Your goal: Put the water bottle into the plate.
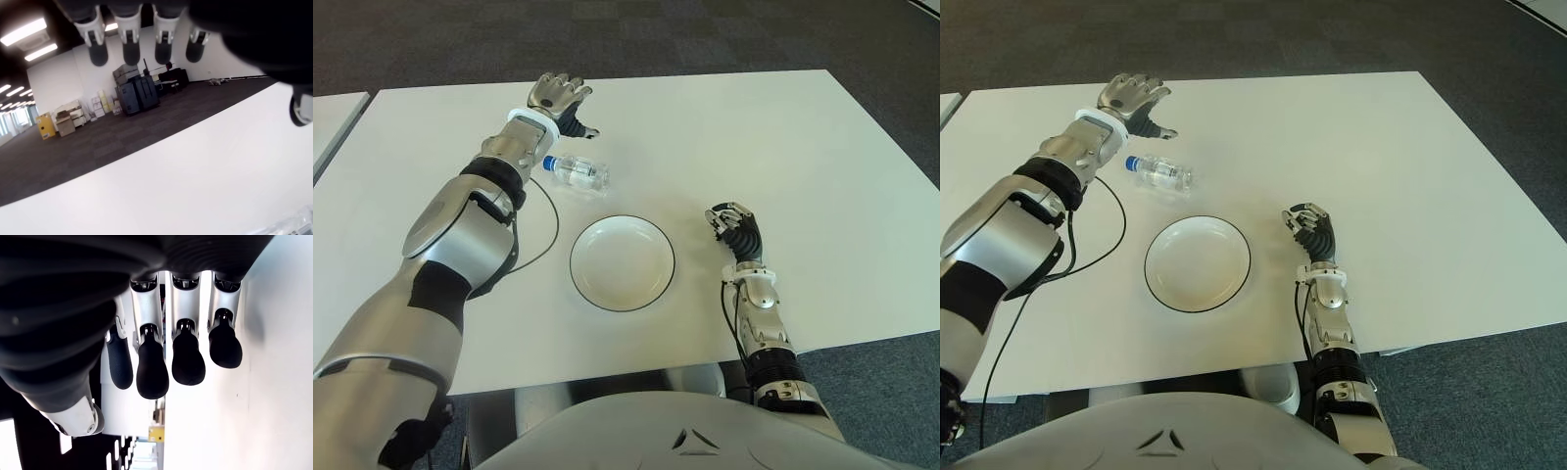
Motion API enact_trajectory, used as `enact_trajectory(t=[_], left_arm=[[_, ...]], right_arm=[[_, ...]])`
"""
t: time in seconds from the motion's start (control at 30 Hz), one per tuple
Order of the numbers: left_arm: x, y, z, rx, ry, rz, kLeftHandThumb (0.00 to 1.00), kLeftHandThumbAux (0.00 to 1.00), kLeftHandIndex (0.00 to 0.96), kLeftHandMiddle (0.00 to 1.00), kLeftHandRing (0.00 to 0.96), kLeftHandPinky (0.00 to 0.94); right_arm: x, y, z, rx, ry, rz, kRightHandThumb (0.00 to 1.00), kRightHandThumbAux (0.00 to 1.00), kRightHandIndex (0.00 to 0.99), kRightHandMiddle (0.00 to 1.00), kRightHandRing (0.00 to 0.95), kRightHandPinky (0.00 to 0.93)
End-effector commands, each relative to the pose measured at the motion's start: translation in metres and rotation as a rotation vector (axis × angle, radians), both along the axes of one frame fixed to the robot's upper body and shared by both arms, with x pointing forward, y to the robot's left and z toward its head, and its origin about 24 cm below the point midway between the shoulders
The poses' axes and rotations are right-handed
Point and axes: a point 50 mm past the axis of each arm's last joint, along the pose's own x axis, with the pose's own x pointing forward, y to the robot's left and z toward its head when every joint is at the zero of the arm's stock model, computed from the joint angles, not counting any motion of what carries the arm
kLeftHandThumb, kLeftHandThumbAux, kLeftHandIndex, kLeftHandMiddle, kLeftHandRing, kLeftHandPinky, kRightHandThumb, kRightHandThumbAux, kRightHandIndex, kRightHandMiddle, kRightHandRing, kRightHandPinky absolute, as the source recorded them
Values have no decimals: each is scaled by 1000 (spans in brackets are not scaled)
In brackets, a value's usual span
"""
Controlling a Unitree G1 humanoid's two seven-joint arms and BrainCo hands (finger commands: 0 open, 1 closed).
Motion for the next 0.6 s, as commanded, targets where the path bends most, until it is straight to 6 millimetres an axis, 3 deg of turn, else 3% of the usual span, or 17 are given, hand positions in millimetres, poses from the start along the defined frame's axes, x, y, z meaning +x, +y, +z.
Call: enact_trajectory(t=[0.03,0.4,0.6], left_arm=[[-6,6,-15,40,7,-5,583,249,0,0,0,0],[-8,7,-19,85,-19,-30,596,225,0,0,0,0],[-14,8,-33,154,-10,-53,576,196,0,0,0,0]], right_arm=[[-1,1,-3,-6,29,-3,702,731,438,752,739,724],[0,1,-3,-3,36,1,702,732,438,747,736,725],[0,2,-3,2,38,5,702,731,438,744,733,722]])
